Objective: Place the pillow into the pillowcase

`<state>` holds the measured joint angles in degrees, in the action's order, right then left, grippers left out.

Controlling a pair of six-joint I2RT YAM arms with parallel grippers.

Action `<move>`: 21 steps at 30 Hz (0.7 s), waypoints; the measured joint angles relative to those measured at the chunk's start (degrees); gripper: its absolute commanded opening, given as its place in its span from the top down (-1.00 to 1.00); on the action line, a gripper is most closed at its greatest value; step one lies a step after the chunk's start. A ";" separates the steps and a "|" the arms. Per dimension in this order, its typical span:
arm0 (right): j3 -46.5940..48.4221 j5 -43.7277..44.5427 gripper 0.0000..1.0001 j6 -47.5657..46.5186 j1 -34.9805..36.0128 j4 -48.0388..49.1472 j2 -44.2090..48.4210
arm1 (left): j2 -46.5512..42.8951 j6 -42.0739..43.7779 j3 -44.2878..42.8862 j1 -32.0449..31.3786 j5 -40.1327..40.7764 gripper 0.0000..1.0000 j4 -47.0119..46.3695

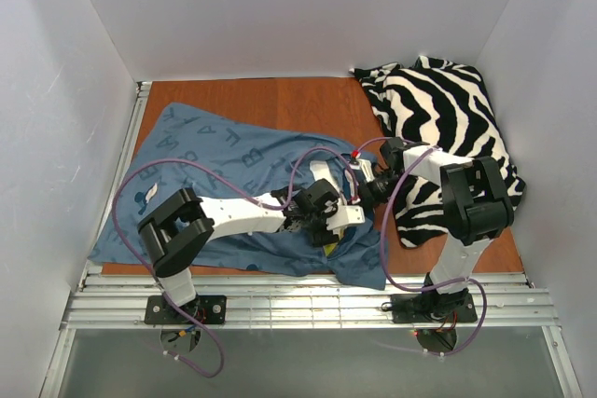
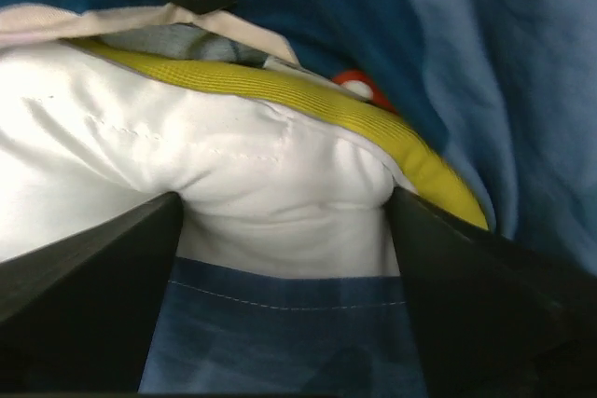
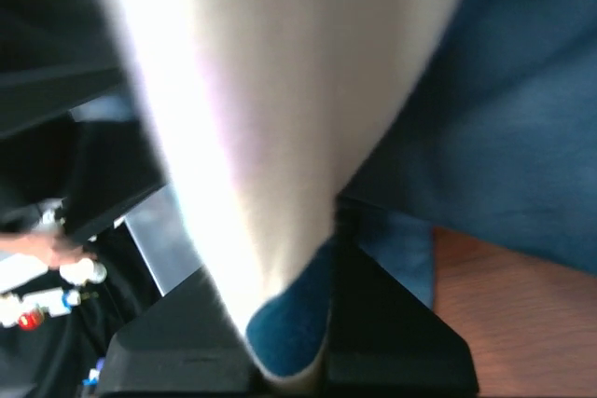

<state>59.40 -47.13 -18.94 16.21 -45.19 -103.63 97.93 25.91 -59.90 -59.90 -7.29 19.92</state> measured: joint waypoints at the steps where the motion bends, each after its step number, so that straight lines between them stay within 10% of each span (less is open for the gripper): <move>1: 0.00 -0.85 0.97 -1.05 -0.07 -0.94 0.50 | 1.29 -0.72 -0.28 0.00 1.42 0.11 -0.72; 4: -0.09 -2.89 0.97 -3.69 -0.07 -3.48 2.32 | 3.15 -2.91 -1.22 0.90 4.55 1.00 -2.16; 14: 5.66 -16.90 0.97 -18.53 -0.55 -13.62 2.56 | 3.58 -19.89 -6.27 20.00 -8.59 1.00 -0.11; 21: 17.70 -29.09 0.97 -22.64 0.39 -21.84 1.20 | 6.03 -30.49 -6.78 20.63 -10.97 1.00 -2.38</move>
<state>77.10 -76.23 -41.58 16.60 -67.02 -102.43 103.96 -4.58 -66.67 -39.27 -18.26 17.54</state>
